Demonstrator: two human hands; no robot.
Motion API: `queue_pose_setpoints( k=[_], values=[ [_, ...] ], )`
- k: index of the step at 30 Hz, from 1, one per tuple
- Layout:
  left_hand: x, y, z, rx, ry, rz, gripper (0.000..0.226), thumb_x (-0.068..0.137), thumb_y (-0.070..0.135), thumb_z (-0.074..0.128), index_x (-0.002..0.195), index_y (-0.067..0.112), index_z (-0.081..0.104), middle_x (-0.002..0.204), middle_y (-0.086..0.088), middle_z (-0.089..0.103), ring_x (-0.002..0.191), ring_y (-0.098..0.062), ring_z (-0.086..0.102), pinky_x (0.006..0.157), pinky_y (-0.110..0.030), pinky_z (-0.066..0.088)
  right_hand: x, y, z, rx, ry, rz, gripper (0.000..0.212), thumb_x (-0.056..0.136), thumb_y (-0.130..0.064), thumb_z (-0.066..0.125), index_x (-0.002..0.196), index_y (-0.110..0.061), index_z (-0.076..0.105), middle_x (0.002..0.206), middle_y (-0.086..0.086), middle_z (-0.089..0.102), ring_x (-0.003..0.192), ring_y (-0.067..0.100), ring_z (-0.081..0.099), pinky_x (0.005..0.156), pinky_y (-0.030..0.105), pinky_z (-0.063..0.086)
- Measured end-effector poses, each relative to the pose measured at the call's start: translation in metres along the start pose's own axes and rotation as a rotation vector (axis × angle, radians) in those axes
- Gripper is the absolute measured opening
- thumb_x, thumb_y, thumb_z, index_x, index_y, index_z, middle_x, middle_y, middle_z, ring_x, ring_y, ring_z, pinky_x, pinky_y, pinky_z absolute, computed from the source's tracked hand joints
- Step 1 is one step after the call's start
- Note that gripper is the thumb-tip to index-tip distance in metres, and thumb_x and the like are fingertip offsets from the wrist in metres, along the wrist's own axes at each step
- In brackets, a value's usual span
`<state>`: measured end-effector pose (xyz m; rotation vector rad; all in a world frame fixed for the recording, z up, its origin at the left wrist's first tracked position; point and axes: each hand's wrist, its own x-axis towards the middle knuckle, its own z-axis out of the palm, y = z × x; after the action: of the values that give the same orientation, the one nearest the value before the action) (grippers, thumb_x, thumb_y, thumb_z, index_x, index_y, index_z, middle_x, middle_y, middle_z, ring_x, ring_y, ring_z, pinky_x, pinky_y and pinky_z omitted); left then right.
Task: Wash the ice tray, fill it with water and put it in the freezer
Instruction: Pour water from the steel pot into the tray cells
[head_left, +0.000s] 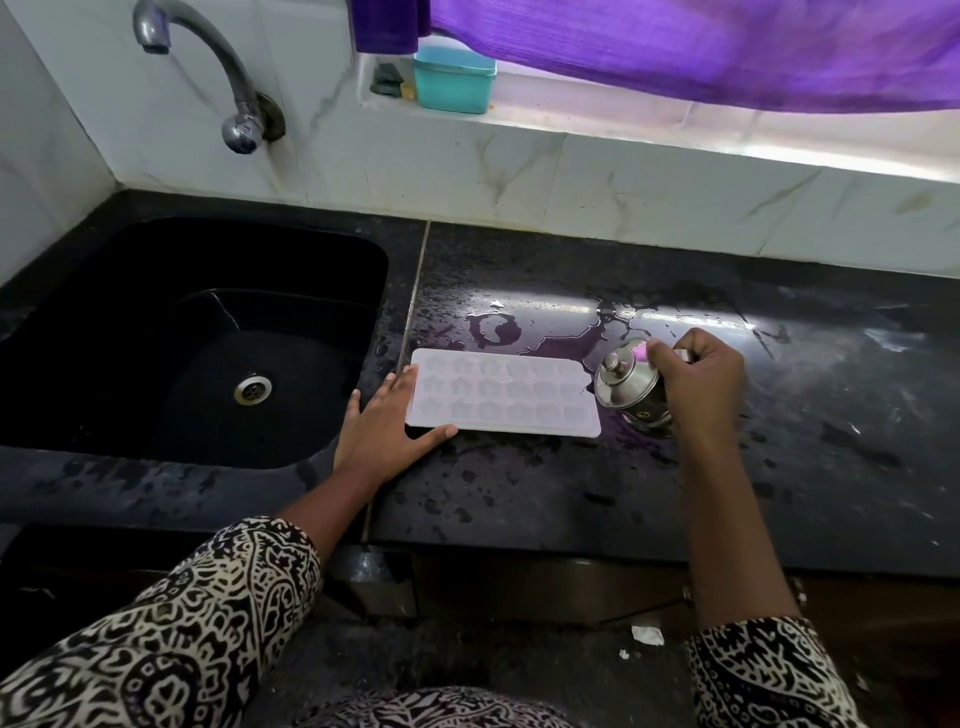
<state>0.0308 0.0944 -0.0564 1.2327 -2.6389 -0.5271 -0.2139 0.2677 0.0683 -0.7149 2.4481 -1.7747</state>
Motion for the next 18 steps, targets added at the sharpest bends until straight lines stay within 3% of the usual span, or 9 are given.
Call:
queue_pose_setpoints(
  k=[6, 10, 13, 15, 18],
  values=[
    [-0.001, 0.000, 0.000, -0.005, 0.003, 0.004, 0.112, 0.065, 0.090, 0.020, 0.155, 0.026, 0.008, 0.161, 0.008, 0.020, 0.148, -0.009, 0.012, 0.119, -0.047, 0.004, 0.000, 0.001, 0.003, 0.041, -0.001, 0.021, 0.037, 0.078, -0.012, 0.070, 0.056, -0.017, 0.041, 0.055, -0.002, 0.041, 0.050, 0.010, 0.037, 0.044, 0.017, 0.036],
    [0.000, -0.001, 0.000, -0.003, -0.006, 0.003, 0.112, 0.065, 0.091, 0.019, 0.155, 0.026, 0.007, 0.161, 0.008, 0.019, 0.148, -0.009, 0.011, 0.119, -0.047, 0.004, 0.006, 0.006, 0.002, 0.291, 0.033, 0.191, 0.036, 0.073, -0.006, 0.069, 0.054, -0.018, 0.041, 0.056, 0.002, 0.042, 0.051, 0.011, 0.038, 0.051, 0.021, 0.037],
    [0.000, -0.002, 0.001, -0.006, -0.006, 0.004, 0.112, 0.065, 0.091, 0.020, 0.155, 0.026, 0.007, 0.161, 0.009, 0.019, 0.149, -0.009, 0.011, 0.120, -0.047, 0.004, 0.009, 0.009, 0.001, 0.461, 0.069, 0.288, 0.035, 0.074, -0.002, 0.067, 0.054, -0.017, 0.042, 0.047, -0.005, 0.048, 0.043, 0.007, 0.042, 0.046, 0.017, 0.038],
    [-0.001, -0.002, 0.001, -0.009, -0.005, 0.007, 0.112, 0.065, 0.091, 0.020, 0.155, 0.026, 0.007, 0.161, 0.009, 0.019, 0.149, -0.009, 0.011, 0.119, -0.047, 0.004, 0.009, 0.010, 0.002, 0.468, 0.074, 0.291, 0.035, 0.076, -0.002, 0.067, 0.055, -0.017, 0.043, 0.044, -0.009, 0.049, 0.041, 0.004, 0.043, 0.044, 0.015, 0.038],
    [0.000, -0.002, 0.001, -0.015, 0.000, 0.009, 0.111, 0.066, 0.090, 0.021, 0.155, 0.026, 0.007, 0.161, 0.008, 0.020, 0.148, -0.009, 0.012, 0.120, -0.047, 0.004, 0.007, 0.010, 0.002, 0.314, 0.067, 0.235, 0.036, 0.077, -0.006, 0.068, 0.055, -0.018, 0.042, 0.052, -0.002, 0.048, 0.049, 0.010, 0.042, 0.051, 0.020, 0.040]
  ],
)
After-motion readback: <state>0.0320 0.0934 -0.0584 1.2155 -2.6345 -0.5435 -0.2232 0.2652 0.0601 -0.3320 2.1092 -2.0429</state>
